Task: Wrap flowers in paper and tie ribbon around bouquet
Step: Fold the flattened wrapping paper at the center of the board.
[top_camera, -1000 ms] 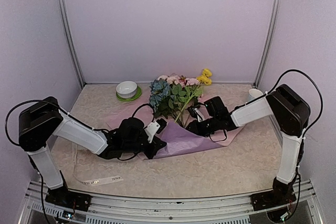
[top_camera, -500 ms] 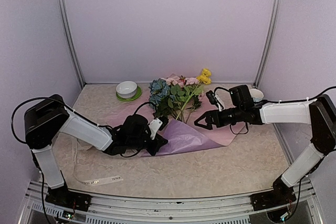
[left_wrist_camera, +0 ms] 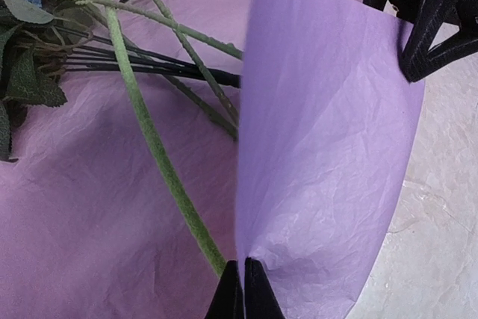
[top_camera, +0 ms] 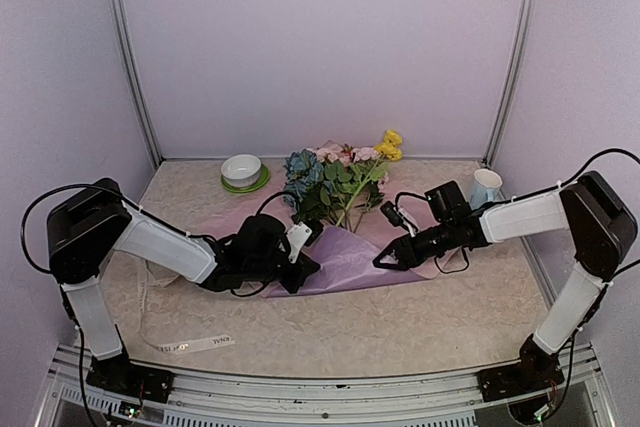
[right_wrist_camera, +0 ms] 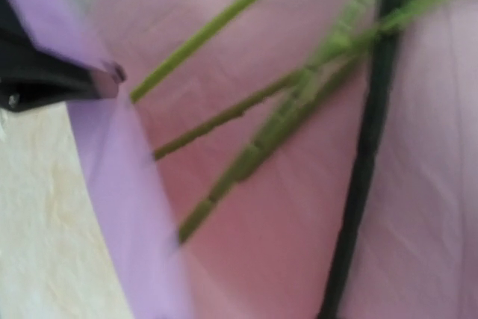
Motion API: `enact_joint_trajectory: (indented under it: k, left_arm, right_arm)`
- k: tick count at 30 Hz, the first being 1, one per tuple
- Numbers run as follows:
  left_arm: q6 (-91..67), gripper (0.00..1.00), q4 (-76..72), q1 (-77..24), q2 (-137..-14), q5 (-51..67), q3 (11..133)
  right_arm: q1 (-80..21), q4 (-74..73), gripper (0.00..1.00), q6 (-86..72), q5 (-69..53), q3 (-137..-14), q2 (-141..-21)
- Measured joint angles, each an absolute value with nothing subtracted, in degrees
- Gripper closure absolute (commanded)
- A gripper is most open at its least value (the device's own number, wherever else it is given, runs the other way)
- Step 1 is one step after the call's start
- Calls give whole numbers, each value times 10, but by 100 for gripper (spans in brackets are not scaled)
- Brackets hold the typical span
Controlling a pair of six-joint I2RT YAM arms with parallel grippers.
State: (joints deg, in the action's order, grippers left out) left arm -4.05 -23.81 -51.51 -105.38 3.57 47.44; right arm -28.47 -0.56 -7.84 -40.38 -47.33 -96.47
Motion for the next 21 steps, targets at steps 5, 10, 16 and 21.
enact_joint_trajectory:
  k: [5, 10, 16, 21]
  left_arm:
    - [-30, 100, -220, -515, -1054, 13, 494]
    - [-27, 91, -209, -519, -1060, -25, 510]
    - [-25, 33, -198, -532, -1059, -93, 512]
    - [-24, 31, -179, -556, -1027, -164, 505]
  right_arm:
    - [-285, 2, 100, -76, -399, -472, -965]
    - [-285, 11, 100, -85, -386, -472, -974]
    - [-285, 15, 100, -99, -366, -473, -1005]
    - [-285, 11, 100, -106, -348, -487, -1023]
